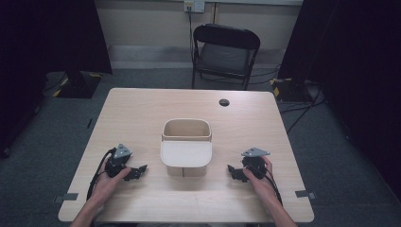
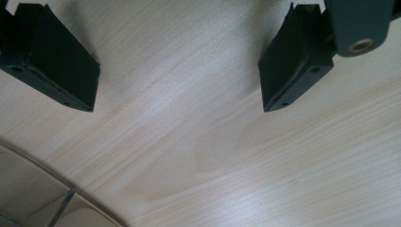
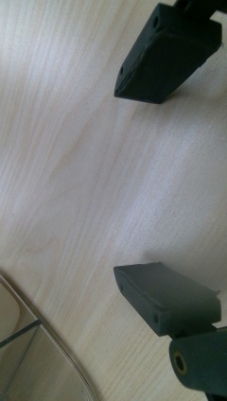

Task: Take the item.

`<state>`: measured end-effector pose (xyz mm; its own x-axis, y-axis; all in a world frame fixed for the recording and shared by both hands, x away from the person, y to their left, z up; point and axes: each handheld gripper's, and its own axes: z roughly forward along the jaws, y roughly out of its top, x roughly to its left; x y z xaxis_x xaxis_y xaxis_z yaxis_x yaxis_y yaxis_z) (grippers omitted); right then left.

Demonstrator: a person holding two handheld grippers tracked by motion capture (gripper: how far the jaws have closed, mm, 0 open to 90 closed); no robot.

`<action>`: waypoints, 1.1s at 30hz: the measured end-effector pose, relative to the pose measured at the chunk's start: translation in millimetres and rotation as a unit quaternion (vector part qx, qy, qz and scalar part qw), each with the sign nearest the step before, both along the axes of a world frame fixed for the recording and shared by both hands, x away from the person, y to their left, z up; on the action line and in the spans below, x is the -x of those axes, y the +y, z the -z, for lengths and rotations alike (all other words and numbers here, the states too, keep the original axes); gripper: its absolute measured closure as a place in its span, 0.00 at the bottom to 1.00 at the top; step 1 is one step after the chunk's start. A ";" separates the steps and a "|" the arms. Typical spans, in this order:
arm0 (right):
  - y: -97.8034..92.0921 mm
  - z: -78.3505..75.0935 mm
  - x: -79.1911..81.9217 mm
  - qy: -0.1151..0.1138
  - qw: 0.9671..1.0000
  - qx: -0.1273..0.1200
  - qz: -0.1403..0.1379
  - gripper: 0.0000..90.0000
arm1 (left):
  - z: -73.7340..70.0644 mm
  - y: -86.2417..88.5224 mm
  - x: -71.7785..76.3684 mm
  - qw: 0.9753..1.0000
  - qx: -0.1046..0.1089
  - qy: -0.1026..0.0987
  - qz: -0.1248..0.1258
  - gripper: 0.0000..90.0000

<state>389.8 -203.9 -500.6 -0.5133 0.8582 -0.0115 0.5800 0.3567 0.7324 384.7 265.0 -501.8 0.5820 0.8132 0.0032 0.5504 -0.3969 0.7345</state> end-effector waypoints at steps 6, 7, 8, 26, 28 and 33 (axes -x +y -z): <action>0.0 0.0 -0.1 0.000 1.000 0.000 0.000 0.14 | -0.2 0.1 -0.1 1.000 -0.002 0.001 -0.001 0.14; 0.0 0.0 -0.1 0.000 1.000 0.000 0.000 0.14 | -0.2 0.0 -0.1 1.000 -0.002 0.001 -0.001 0.14; 0.0 0.0 -0.1 0.000 1.000 0.000 0.000 0.14 | -0.2 0.0 -0.1 1.000 -0.002 0.001 -0.001 0.14; 0.0 0.0 -0.1 0.000 1.000 0.000 0.001 0.14 | -10.6 -3.3 4.0 1.000 0.022 -0.004 0.002 0.18; 0.0 0.0 -0.1 0.000 1.000 0.000 0.001 0.14 | -13.7 -4.1 5.3 1.000 0.025 -0.008 0.004 0.18; 0.0 0.0 -0.1 0.000 1.000 0.000 0.001 0.14 | -20.4 -7.0 8.1 0.999 0.041 -0.022 0.011 0.18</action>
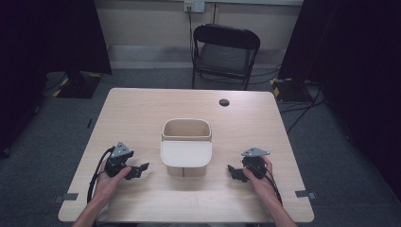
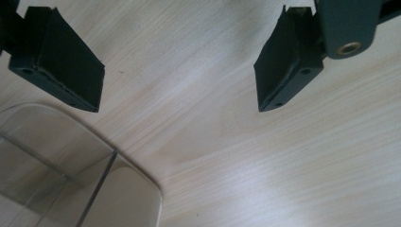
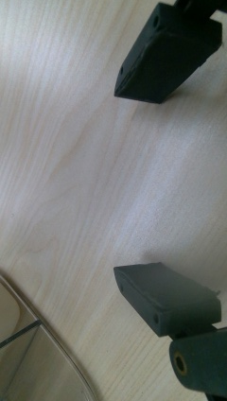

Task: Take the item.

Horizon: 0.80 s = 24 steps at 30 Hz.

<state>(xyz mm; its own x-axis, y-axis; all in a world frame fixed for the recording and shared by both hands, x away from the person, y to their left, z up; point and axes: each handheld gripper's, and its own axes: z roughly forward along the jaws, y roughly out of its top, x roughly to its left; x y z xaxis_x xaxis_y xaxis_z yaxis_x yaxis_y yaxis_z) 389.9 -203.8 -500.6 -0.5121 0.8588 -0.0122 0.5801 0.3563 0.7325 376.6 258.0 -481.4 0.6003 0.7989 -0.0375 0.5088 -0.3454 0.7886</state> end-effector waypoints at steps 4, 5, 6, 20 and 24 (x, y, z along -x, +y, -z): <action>0.0 0.0 0.0 0.000 1.000 0.000 0.000 0.14 | -4.6 -3.8 1.9 1.000 0.007 -0.003 0.009 0.18; 0.0 0.0 -0.1 0.000 1.000 0.000 0.000 0.13 | -5.2 -5.6 2.5 1.000 0.013 -0.004 0.010 0.18; -0.1 0.0 -0.1 0.000 1.000 0.001 0.000 0.13 | -6.5 -6.7 3.0 1.000 0.014 -0.005 0.014 0.18; -0.1 0.0 -0.2 0.001 1.000 0.001 0.000 0.13 | -22.6 -19.7 9.4 0.998 0.038 -0.024 0.052 0.18; -0.1 0.0 -0.2 0.001 1.000 0.001 0.001 0.13 | -25.3 -24.8 11.3 0.997 0.047 -0.028 0.061 0.18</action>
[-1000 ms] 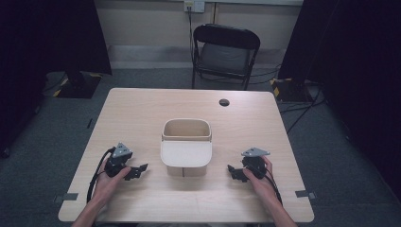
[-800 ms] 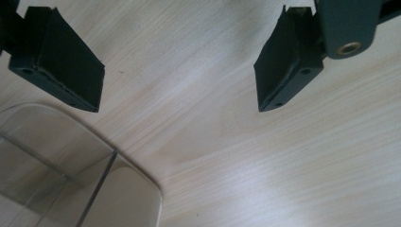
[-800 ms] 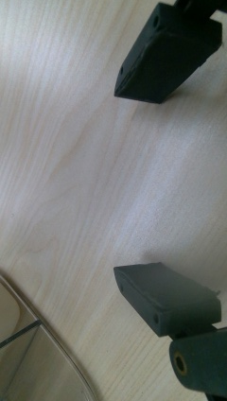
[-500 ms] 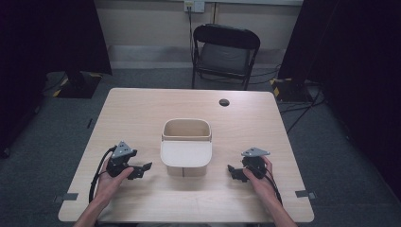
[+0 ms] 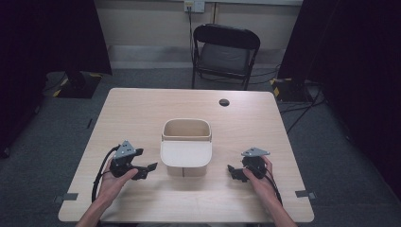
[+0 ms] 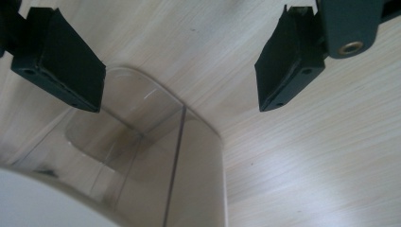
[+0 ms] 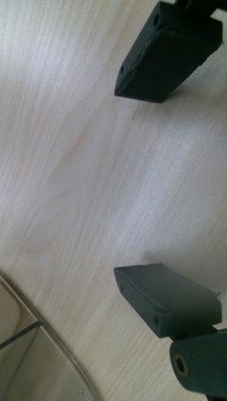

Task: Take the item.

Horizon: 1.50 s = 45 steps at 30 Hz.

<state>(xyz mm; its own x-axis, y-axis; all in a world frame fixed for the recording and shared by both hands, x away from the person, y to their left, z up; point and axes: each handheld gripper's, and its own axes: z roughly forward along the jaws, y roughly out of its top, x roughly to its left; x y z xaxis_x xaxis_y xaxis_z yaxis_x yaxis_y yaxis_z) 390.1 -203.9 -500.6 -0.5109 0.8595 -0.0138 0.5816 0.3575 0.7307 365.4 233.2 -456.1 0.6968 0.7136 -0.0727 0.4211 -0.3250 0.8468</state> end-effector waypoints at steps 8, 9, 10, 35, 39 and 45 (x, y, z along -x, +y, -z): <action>0.0 0.0 0.0 0.000 1.000 0.000 0.000 0.13 | -3.0 -9.8 1.9 1.000 0.006 -0.003 0.023 0.18; 0.0 0.0 0.0 0.000 1.000 0.000 0.000 0.13 | -3.3 -10.5 2.0 1.000 0.008 -0.003 0.023 0.18; 0.0 0.0 0.0 0.000 1.000 0.000 0.000 0.13 | -3.6 -11.0 2.1 1.000 0.007 -0.004 0.024 0.18; 0.0 0.0 -0.1 0.000 1.000 0.000 0.000 0.13 | -7.5 -23.8 3.1 0.999 0.031 -0.009 0.039 0.19; 0.0 0.0 -0.2 0.000 1.000 0.000 0.000 0.13 | -8.8 -23.8 3.5 0.998 0.035 -0.014 0.040 0.19; 0.0 0.0 -0.2 0.000 1.000 0.000 0.000 0.13 | -9.5 -24.3 3.7 0.998 0.037 -0.015 0.040 0.19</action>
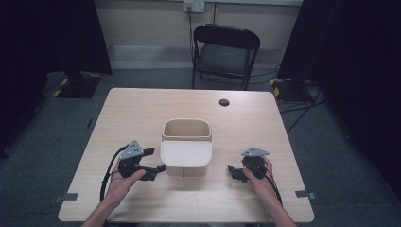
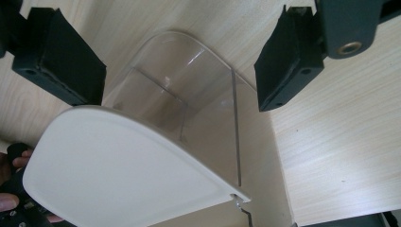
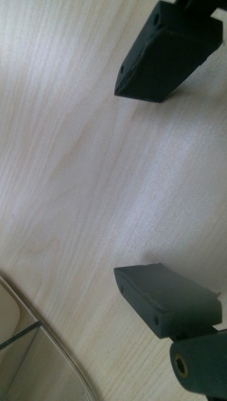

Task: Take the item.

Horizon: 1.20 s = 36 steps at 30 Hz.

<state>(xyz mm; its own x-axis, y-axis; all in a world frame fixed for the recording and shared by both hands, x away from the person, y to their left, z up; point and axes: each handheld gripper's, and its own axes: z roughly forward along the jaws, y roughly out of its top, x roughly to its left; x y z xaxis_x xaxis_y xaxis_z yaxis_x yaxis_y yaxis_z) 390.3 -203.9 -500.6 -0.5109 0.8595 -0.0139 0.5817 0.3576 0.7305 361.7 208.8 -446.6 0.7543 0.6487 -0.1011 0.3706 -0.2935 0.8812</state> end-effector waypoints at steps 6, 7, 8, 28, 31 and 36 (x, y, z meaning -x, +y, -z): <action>0.0 0.0 0.0 0.000 1.000 0.001 0.001 0.13 | -0.8 -0.6 0.5 1.000 -0.002 -0.001 0.000 0.19; 0.0 0.0 0.0 0.000 1.000 0.001 0.000 0.13 | -1.1 -0.6 0.5 1.000 -0.003 -0.002 0.000 0.19; 0.0 0.0 0.0 0.000 1.000 0.000 0.000 0.13 | -1.3 -0.6 0.5 1.000 -0.002 -0.002 0.001 0.19; 0.0 0.0 0.0 0.000 1.000 0.000 0.000 0.13 | -5.0 -5.1 2.1 1.000 -0.005 -0.003 0.003 0.19; 0.0 0.0 0.0 0.000 1.000 0.000 0.000 0.13 | -5.8 -5.4 2.2 1.000 -0.004 -0.005 0.005 0.20; 0.0 0.0 -0.1 0.000 1.000 0.000 0.000 0.13 | -8.3 -6.5 2.7 1.000 -0.001 -0.009 0.004 0.20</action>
